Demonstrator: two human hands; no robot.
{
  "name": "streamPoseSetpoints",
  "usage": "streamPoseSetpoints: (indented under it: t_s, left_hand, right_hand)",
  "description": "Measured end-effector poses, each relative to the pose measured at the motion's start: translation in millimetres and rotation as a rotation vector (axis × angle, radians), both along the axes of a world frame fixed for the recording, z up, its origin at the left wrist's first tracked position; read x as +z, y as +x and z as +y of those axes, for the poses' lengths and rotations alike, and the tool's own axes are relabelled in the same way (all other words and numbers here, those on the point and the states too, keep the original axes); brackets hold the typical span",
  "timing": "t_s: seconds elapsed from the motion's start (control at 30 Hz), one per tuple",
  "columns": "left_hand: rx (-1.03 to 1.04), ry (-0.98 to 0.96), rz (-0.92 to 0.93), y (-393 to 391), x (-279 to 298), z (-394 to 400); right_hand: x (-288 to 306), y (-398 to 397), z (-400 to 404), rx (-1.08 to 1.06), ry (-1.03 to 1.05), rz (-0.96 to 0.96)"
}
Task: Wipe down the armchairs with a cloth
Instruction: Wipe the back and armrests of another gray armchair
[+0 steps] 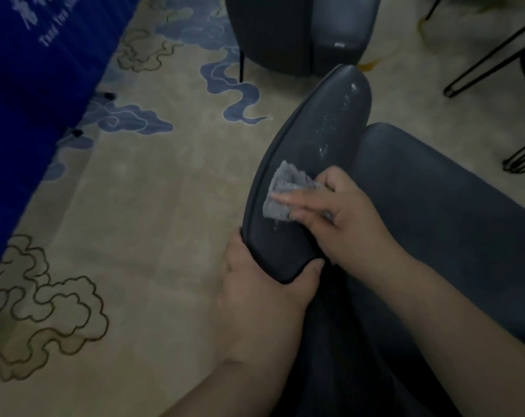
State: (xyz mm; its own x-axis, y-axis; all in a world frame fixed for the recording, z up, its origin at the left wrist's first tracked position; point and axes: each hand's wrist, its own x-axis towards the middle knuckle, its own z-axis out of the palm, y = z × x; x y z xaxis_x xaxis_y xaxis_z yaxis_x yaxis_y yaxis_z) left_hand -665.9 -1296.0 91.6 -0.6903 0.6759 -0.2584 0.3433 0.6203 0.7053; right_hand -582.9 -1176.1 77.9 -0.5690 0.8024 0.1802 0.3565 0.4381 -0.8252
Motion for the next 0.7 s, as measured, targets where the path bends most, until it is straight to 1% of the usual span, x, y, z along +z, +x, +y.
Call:
streamPoseSetpoints:
  t_s: [0.07,0.13,0.23,0.3,0.37,0.5,0.6,0.67,0.7]
  left_hand:
    - [-0.015,-0.003,0.009,-1.6,-1.4,0.2]
    - [-0.024,0.010,0.008,-2.4,-2.5,-0.1]
    - [-0.027,0.011,-0.011,-2.2,-1.7,-1.8]
    - [-0.026,0.012,-0.009,-2.5,-2.5,-2.1]
    - [-0.027,-0.002,-0.012,-2.2,-1.6,-1.9]
    - [-0.014,-0.026,-0.010,-0.6,0.6,0.8]
    - [-0.015,-0.036,-0.007,0.4,3.7,0.2]
    - [-0.020,-0.029,-0.016,0.3,4.7,0.0]
    - [-0.018,-0.030,-0.024,0.2,4.5,-0.1]
  right_hand:
    - [0.8,-7.5,15.7,-0.066,-0.039,-0.008]
    - [0.9,-7.9,21.4,-0.063,-0.080,0.001]
    - [4.2,1.4,9.4,0.063,-0.091,0.010]
    - [8.9,3.2,7.8,0.173,-0.043,-0.037]
    - [12.7,-0.6,17.7,0.227,-0.015,-0.084]
    - [15.2,-12.6,37.2,0.140,-0.031,-0.126]
    - [19.0,-4.3,30.8,0.124,-0.092,-0.076]
    - [23.4,6.4,20.5,0.228,-0.073,-0.072]
    - [24.9,9.6,16.7,0.302,-0.036,-0.110]
